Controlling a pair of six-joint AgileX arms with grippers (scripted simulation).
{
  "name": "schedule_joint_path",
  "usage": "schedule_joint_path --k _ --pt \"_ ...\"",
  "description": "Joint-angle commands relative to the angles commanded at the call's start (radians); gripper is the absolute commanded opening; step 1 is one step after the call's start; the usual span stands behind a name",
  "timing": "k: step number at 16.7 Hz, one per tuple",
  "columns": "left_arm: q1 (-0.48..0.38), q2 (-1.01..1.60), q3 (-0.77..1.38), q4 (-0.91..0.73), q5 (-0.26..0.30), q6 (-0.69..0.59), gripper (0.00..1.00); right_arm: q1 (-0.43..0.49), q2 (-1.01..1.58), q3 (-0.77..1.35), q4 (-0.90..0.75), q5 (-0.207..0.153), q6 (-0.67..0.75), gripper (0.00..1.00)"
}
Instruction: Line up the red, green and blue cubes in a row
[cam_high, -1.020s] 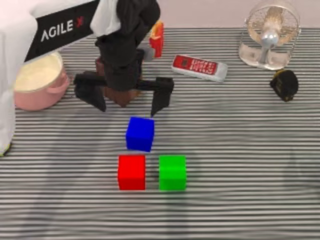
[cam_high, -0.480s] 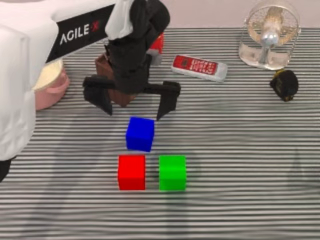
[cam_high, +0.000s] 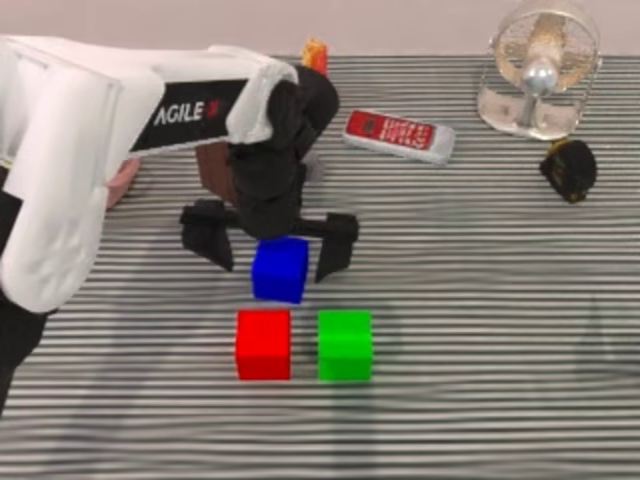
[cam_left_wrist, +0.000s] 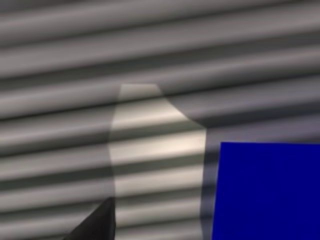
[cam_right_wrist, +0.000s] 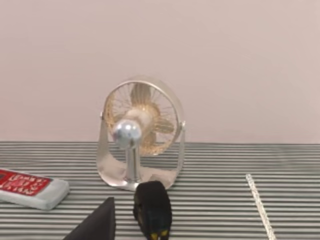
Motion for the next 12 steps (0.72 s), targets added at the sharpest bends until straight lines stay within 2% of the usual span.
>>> schedule_joint_path --k 4,12 --pt "0.0 0.005 -0.006 0.008 0.0 0.0 1.0 0.0 0.0 0.0 0.0 0.0 0.0 1.0" --pt "0.0 0.005 -0.006 0.008 0.0 0.0 0.4 0.0 0.0 0.0 0.0 0.0 0.0 1.0"
